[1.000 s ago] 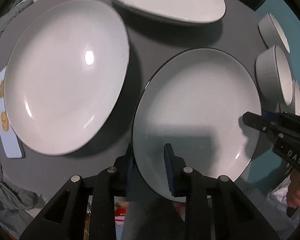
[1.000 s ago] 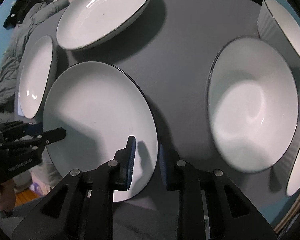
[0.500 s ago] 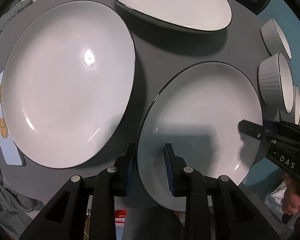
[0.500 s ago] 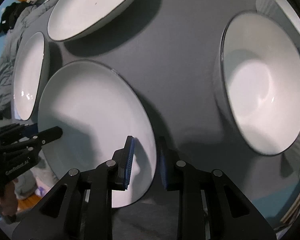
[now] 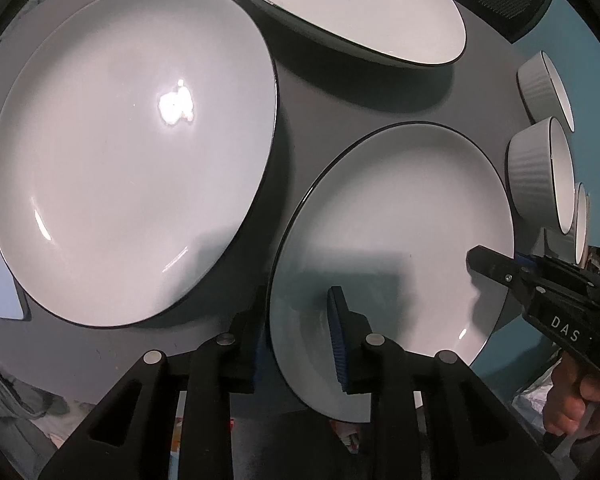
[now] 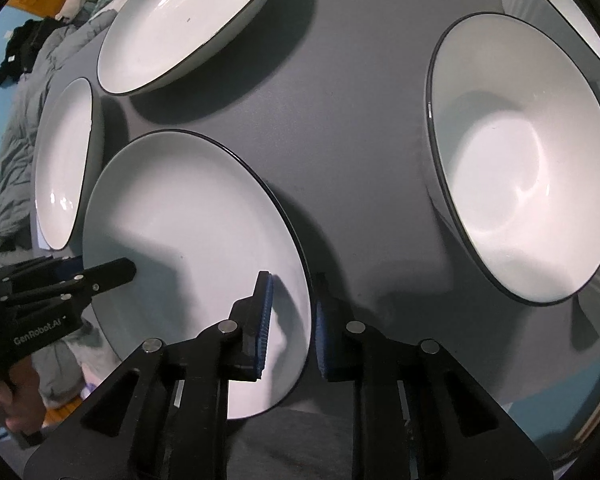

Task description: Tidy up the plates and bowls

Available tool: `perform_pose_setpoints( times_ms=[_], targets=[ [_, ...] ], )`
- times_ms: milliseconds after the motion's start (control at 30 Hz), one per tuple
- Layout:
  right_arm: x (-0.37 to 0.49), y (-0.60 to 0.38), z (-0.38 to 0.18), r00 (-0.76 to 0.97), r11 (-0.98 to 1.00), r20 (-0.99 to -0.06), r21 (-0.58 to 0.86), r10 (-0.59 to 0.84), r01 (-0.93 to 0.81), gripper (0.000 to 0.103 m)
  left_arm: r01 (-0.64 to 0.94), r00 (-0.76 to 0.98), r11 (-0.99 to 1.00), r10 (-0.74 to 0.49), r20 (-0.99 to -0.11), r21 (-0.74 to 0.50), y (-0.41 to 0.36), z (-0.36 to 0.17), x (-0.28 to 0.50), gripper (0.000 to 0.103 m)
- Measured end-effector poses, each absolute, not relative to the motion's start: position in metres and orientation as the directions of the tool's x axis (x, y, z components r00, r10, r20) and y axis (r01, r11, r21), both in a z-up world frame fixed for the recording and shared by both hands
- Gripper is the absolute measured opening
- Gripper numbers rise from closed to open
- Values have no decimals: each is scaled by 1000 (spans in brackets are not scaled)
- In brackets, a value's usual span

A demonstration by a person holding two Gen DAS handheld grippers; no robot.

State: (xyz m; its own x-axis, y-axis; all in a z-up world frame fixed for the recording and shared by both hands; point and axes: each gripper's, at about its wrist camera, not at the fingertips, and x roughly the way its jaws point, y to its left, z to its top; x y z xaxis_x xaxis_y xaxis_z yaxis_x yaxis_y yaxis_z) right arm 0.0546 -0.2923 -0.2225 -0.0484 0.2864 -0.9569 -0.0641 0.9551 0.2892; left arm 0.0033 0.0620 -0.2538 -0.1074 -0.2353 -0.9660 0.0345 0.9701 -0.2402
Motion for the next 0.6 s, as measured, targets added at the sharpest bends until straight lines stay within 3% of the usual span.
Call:
perform_pose_setpoints(
  times_ms=[600],
  targets=[
    [28, -286, -224, -37, 954, -954, 300, 299, -22, 17, 17, -98, 977, -210, -973, -212, 31, -274, -12, 26]
  ],
)
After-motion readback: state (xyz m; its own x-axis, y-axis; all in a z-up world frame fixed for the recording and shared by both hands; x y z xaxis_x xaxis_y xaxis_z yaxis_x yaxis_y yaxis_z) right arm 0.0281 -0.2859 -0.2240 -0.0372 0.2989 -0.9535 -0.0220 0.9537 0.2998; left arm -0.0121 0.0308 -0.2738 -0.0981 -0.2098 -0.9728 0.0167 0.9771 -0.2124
